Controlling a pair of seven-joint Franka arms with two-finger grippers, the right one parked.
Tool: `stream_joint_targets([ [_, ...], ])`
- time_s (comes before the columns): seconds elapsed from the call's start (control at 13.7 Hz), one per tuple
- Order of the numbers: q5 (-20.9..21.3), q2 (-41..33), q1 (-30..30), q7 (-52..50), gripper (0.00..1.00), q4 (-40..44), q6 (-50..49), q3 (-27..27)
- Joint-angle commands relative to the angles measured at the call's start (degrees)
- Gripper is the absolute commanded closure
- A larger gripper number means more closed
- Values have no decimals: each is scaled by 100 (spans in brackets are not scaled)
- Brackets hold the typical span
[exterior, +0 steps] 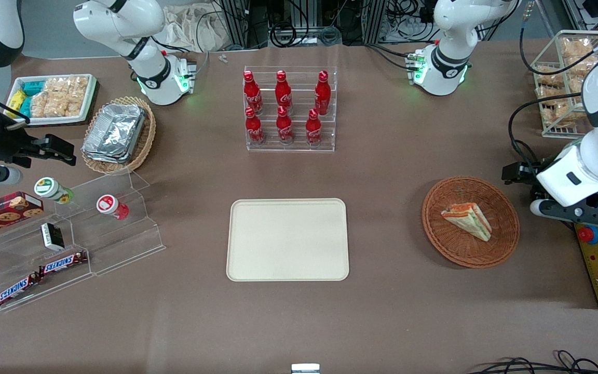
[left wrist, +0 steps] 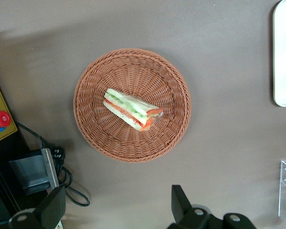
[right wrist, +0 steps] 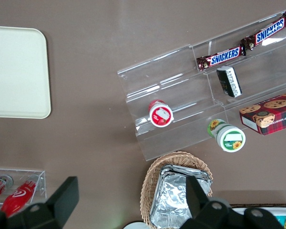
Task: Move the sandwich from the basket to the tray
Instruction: 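Move the left gripper down over the sandwich in the wicker basket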
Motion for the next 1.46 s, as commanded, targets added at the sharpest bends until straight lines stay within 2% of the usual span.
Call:
stream_joint_targets([
  [0.0, -56, 90, -4, -107, 0, 183, -112, -4],
  [0.22, -57, 160, -21, -134, 0, 200, -120, -4],
  [0.37, 92, 231, -48, -518, 0, 140, -68, -4],
  [0.51, 224, 248, -74, -1465, 0, 34, 55, -4],
  [0.66, 111, 222, -5, -2283, 0, -325, 309, 5],
  [0.95, 111, 178, 101, -4031, 0, -1449, 1836, 31],
  [1.39, 198, 336, 146, -6660, 0, -2136, 2531, 49],
])
